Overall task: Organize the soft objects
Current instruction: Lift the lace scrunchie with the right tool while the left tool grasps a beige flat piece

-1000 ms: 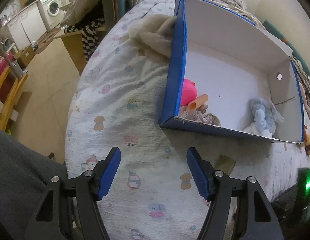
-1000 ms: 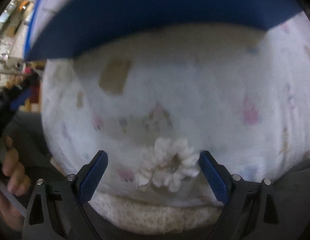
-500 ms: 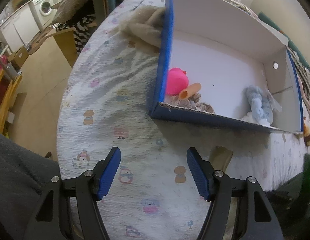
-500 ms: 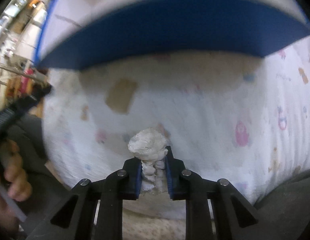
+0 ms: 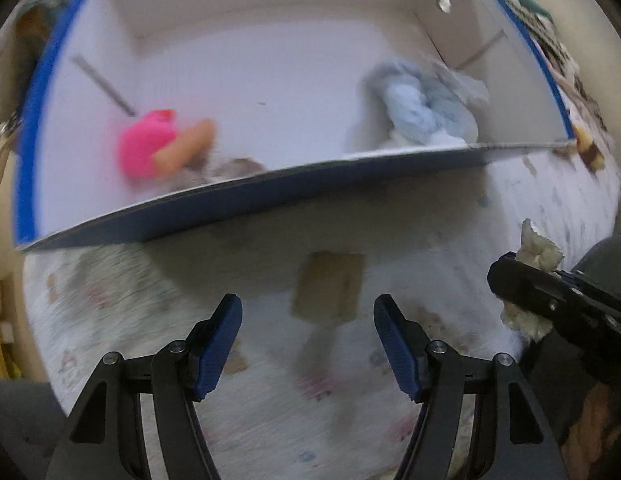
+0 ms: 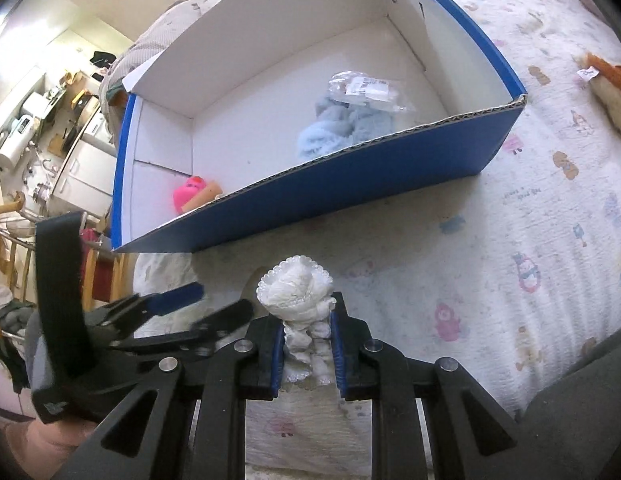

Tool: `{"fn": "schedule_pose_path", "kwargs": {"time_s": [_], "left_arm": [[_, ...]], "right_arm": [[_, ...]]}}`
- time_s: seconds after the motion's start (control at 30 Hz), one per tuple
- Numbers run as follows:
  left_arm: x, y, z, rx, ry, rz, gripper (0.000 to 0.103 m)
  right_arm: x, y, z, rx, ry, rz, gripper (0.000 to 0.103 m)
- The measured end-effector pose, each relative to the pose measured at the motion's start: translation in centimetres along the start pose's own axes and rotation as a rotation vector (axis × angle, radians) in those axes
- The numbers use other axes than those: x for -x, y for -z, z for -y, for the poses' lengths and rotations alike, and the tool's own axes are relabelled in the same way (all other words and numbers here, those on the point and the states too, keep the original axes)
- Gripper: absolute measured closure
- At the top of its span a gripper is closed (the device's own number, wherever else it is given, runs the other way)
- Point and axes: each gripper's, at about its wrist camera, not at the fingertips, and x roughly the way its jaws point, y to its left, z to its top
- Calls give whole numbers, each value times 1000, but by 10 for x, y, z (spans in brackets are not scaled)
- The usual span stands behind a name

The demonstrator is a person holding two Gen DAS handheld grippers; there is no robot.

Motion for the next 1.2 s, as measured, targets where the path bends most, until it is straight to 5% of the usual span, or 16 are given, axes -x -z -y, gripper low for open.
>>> {"fn": "schedule_pose_path", "kwargs": {"time_s": [0.3,0.53,0.9,1.2], "left_arm": [[-36,-10,6,-23,-14,-76,44],[-26,-13,-3,-25,-5,-51,97],[5,-9,-32,75,-11,10,97],[74,14,-54,166,-37,165,97]], "right_arm": [[6,-3,9,6,6,-11,81],[-4,-4,7,12,24,-39,81],[-1,-4,4,10,12,-26,81],[53,-4,-11,96,-88,199,81]]}}
